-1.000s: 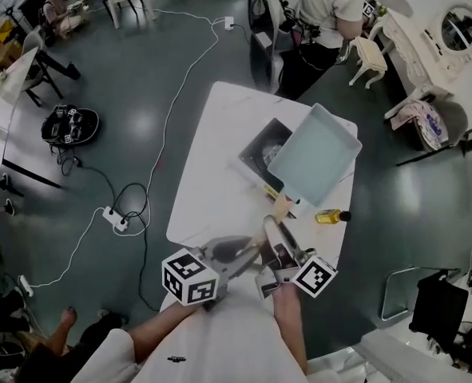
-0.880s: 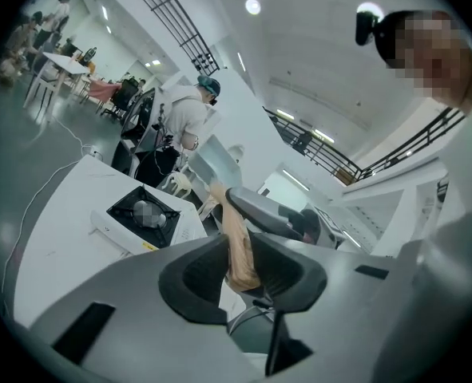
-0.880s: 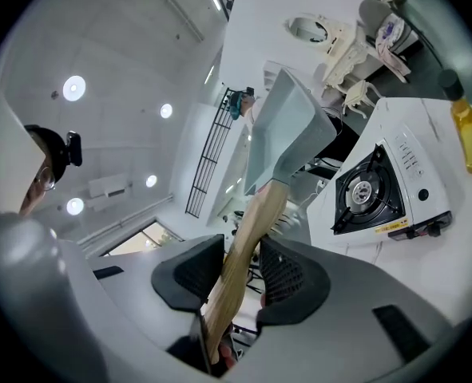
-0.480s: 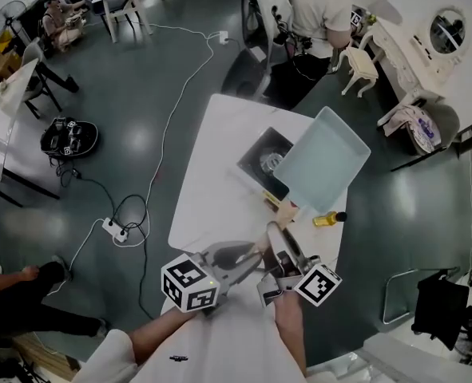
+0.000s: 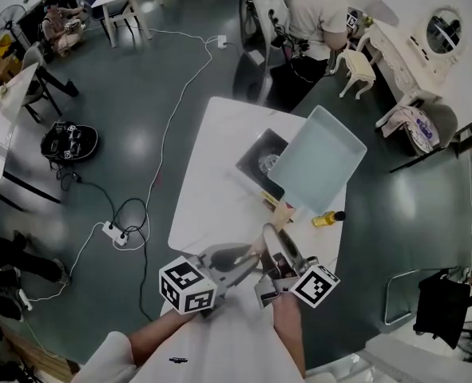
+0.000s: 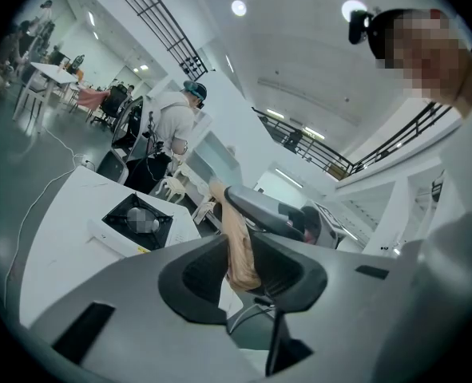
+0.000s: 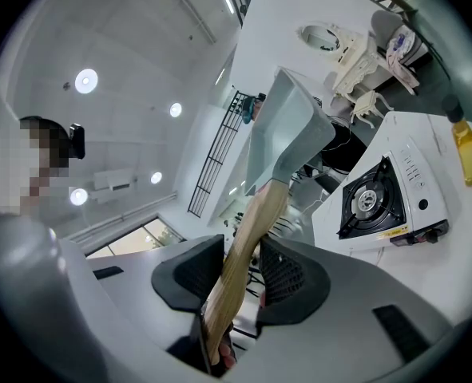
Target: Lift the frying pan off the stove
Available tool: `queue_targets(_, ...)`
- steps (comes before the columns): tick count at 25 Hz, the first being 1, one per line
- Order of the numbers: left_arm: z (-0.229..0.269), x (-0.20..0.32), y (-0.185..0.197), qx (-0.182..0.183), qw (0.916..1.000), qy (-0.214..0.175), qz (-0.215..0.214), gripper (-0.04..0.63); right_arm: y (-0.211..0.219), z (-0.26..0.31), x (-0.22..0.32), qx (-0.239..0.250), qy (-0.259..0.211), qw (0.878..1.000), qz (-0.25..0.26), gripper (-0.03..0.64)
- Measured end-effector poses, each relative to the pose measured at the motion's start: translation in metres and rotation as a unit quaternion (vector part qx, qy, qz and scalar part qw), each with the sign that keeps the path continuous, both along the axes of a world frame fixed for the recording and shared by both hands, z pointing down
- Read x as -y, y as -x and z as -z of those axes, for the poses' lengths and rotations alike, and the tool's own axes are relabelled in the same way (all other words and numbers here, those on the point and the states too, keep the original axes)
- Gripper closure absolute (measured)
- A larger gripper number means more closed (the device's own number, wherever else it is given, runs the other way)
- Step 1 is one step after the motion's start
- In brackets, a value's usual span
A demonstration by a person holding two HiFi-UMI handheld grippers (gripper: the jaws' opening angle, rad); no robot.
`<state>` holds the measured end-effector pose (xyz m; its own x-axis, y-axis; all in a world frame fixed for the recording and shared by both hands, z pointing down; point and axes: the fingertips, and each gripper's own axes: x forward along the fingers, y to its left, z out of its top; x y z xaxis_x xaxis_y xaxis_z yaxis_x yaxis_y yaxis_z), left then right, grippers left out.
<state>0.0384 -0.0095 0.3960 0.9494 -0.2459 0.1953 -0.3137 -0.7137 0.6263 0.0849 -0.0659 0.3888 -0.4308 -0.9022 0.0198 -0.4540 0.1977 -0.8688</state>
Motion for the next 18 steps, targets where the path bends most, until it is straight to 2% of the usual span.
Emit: queue_targets(18, -0.0028, 0.0059, 0.0049, -0.001, 1.0000, 0.006, 0.002, 0.502, 0.0056, -0.0048, 0.0066, 0.000, 0.012, 1.000, 0.004, 0.485)
